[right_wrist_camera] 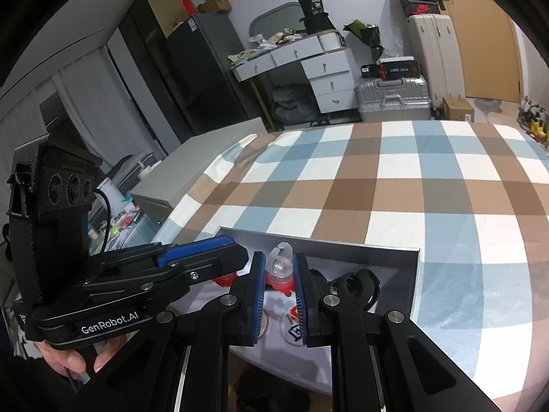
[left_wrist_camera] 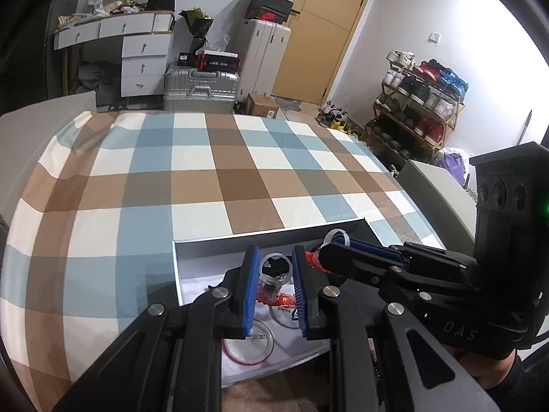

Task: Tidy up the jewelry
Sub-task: 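Carry both items into the grey box and open both tools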

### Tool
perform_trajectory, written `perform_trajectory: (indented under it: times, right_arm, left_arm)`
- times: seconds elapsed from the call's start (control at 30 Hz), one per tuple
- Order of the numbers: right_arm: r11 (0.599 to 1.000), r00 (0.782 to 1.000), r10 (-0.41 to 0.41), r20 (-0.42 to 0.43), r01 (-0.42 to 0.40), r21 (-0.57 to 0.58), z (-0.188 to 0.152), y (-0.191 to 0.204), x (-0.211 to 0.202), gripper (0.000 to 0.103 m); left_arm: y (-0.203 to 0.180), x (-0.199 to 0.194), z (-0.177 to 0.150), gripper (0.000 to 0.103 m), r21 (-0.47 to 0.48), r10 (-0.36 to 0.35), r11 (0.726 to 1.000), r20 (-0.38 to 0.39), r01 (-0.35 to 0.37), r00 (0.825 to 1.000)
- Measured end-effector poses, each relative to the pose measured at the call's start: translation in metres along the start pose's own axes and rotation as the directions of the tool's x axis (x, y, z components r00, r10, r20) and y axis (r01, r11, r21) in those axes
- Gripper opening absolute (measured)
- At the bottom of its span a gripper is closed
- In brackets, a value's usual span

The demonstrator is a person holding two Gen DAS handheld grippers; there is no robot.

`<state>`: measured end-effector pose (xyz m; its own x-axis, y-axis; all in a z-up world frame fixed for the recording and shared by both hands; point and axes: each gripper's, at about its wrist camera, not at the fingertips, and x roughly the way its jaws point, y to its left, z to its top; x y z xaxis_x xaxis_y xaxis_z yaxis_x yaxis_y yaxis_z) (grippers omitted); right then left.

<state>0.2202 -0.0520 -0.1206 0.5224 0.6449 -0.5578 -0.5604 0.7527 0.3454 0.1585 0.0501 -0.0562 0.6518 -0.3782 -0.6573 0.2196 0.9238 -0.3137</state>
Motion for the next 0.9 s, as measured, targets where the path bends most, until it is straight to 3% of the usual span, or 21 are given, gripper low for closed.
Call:
perform_trajectory:
  times: [0.23,0.3,0.33,0.4,0.43,0.9]
  right_arm:
    - [1.000,1.000,-0.005,-0.014,0.006,0.017,-0.001,-0.001,0.000,0.018]
    - [1.000,1.000,-0.023,-0.002,0.023,0.017,-0.001,-0.001,-0.004,0.024]
    - [0.999,0.999,-0.032,0.007,0.032,0.017,-0.002,-0.001,-0.008,0.030]
    - [0.999,0.998,-0.048,0.028,0.047,0.018,-0.002,-0.002,-0.016,0.039]
    - [0.998,0.998,-0.052,0.036,0.051,0.021,-0.003,-0.002,-0.020,0.039]
    - [0.996,0.988,-0.083,0.128,0.079,0.038,-0.013,0.009,-0.071,0.062]
  left_arm:
    - [0.003,0.004,-0.001,0.015,-0.027,-0.046,0.999,0.005,0.046,0.999]
    - [0.003,0.003,0.000,0.017,-0.032,-0.033,0.999,0.008,0.033,0.999]
    - [0.003,0.003,0.000,0.022,-0.034,-0.033,0.999,0.006,0.033,0.999]
    - [0.001,0.000,-0.001,0.046,-0.038,-0.030,0.999,0.007,0.030,1.000]
    - [0.001,0.000,0.000,0.049,-0.039,-0.030,0.999,0.011,0.031,0.999]
    - [-0.017,-0.033,-0.004,0.053,0.000,0.010,1.000,0.060,-0.010,0.998]
